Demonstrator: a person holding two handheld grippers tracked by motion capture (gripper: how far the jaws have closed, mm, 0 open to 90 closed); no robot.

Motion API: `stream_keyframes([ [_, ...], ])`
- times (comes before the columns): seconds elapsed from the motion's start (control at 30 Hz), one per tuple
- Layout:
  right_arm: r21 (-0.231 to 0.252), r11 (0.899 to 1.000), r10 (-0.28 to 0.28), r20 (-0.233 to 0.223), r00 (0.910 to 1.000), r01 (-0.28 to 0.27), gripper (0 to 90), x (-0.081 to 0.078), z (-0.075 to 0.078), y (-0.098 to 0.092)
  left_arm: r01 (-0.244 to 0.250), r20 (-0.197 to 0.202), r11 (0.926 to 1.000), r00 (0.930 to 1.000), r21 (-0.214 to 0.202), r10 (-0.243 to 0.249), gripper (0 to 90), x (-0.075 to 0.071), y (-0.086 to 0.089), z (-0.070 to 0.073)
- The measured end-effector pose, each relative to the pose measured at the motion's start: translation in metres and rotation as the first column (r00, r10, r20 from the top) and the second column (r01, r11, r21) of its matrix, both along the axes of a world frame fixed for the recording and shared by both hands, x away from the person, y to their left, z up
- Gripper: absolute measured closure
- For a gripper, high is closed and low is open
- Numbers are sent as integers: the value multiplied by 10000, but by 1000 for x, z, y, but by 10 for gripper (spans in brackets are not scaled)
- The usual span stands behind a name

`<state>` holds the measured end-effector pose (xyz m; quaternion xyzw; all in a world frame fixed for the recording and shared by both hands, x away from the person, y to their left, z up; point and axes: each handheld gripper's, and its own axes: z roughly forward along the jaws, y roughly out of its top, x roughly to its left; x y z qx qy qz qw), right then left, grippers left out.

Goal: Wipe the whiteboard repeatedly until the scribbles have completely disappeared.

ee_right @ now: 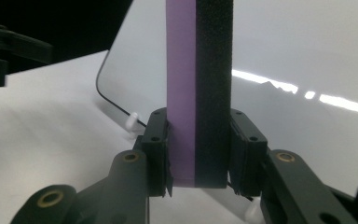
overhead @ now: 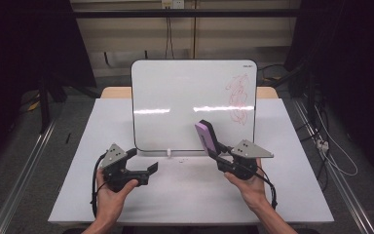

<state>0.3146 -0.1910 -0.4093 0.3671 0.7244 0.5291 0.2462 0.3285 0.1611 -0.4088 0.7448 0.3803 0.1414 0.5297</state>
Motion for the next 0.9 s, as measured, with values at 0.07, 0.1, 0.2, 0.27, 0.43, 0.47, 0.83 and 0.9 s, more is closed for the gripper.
stream_keyframes([
  [0.07,127,9999,-13,38,10000,12,640,-2,0,0,74,-85,9995,9999,-312,-77,53,3,-9,4],
  [0.1,127,9999,-13,38,10000,12,640,-2,0,0,74,-85,9995,9999,-312,-77,53,3,-9,4],
  [0.2,341,9994,70,43,10000,-72,640,-4,0,1,228,20,9989,9997,-406,-228,53,5,-20,9],
  [0.27,502,9986,173,74,9998,-176,640,-4,-1,3,434,169,9975,9990,-565,-425,57,4,-33,13],
  [0.43,767,9967,279,43,9996,-282,640,-4,-2,6,727,365,9957,9968,-573,-707,62,4,-48,16],
  [0.47,763,9966,312,64,9995,-316,640,-5,-2,8,792,516,9951,9958,-590,-762,63,3,-52,17],
  [0.83,782,9955,516,157,9985,-527,640,-6,-5,14,868,1294,9908,9889,-1034,-731,87,7,-81,27],
  [0.9,830,9950,541,129,9985,-550,639,-6,-5,14,920,1303,9902,9884,-1050,-780,91,9,-85,29],
])
